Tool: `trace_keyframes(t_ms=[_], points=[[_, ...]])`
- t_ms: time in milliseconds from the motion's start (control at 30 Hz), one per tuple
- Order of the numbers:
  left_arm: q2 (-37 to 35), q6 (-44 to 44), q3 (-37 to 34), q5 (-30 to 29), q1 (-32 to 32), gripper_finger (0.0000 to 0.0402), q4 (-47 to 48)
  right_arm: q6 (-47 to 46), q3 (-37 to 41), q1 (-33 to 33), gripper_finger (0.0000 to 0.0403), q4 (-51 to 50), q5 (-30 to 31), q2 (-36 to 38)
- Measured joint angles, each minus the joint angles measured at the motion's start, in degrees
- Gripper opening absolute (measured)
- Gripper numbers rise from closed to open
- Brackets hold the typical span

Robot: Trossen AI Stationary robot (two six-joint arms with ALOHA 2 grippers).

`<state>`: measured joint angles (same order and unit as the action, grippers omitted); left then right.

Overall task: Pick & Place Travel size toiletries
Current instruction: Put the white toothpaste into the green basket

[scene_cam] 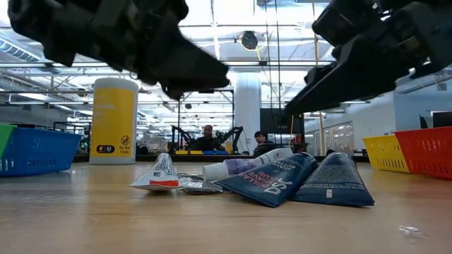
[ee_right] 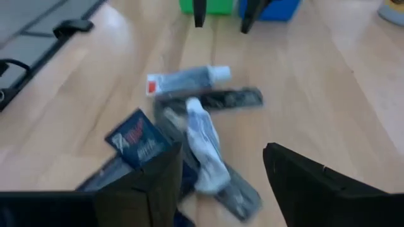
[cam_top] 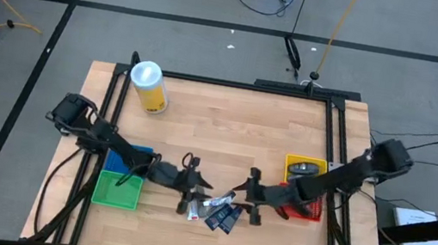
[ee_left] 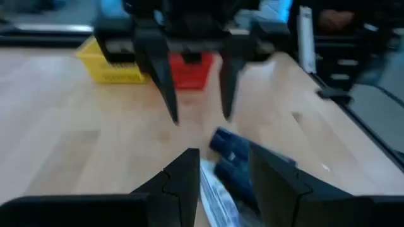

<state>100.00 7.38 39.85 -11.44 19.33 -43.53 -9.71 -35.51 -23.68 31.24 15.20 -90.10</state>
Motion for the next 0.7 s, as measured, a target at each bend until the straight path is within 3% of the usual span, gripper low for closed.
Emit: trace_keyframes(t_ms=[100,267,433,567,700], points=[[1.8,0.7,2.1,-4.3,2.1,0.0132,0.3,-0.7,0.0,-0.2,0.0205,3.7,0.0,-3.2],[8.0,5.4,6.0,-5.2,2.8,0.0137,0.5,-3.6,0.0,-1.4,0.02,2.6,0.0,-4.4],[13.0,12.6,10.0,-5.1,1.8,0.0182,1.7,-4.2,0.0,-3.6,0.02,2.3,0.0,-4.2],[15.6,18.1,11.7,-3.3,-0.4,0.0225,3.6,-4.3,0.2,-4.8,0.02,2.4,0.0,-4.2],[18.3,17.3,13.1,2.1,-1.2,0.0241,6.5,-4.4,1.3,-5.5,0.0199,2.8,0.2,-4.2]])
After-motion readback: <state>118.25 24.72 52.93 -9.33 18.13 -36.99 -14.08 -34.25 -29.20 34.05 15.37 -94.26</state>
